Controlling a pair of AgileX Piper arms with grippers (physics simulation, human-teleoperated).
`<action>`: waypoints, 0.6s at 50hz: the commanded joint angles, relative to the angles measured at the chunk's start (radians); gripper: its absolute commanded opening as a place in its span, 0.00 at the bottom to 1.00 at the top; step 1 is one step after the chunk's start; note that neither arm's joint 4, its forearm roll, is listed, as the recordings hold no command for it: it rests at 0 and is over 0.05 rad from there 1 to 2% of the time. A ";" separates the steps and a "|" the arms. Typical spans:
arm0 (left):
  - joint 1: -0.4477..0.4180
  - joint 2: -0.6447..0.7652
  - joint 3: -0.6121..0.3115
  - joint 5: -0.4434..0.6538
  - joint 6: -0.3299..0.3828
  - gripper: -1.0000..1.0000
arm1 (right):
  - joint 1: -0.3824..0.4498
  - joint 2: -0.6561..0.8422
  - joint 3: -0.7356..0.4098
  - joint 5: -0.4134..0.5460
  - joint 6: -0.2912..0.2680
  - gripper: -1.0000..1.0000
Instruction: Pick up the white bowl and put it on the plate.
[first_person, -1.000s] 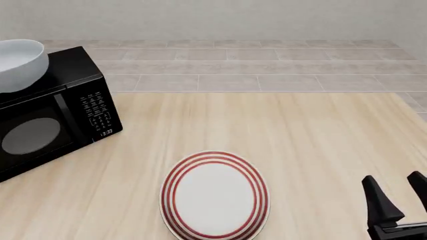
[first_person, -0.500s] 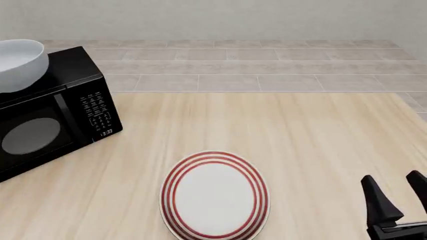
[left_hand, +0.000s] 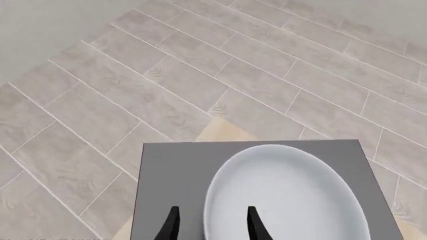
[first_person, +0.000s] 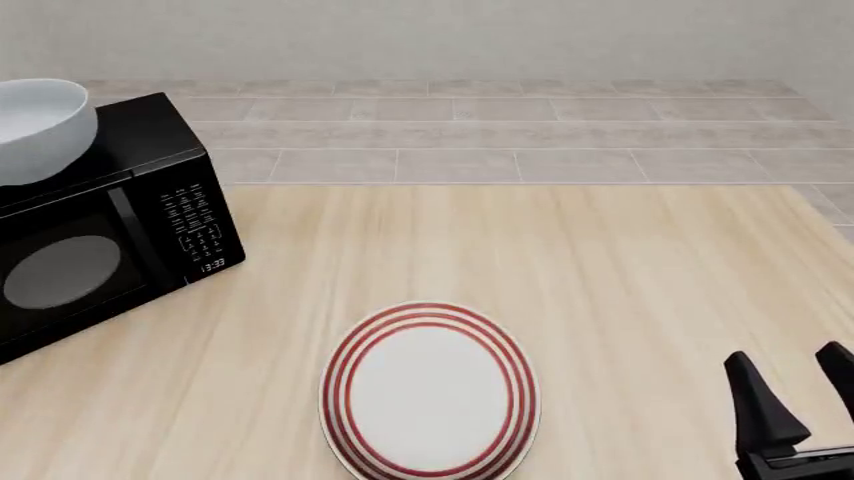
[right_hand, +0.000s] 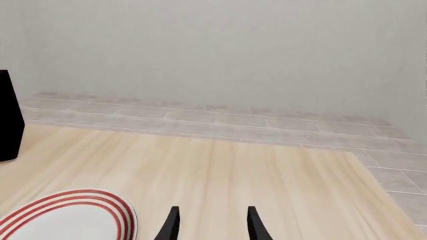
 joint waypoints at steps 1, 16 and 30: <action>0.006 0.022 0.002 -0.012 0.002 1.00 | 0.001 -0.017 0.000 0.013 0.000 1.00; 0.008 0.049 0.012 -0.028 0.000 1.00 | 0.002 -0.022 -0.007 0.018 -0.006 1.00; -0.001 0.074 0.002 -0.031 -0.002 1.00 | 0.006 -0.022 -0.013 0.020 -0.012 1.00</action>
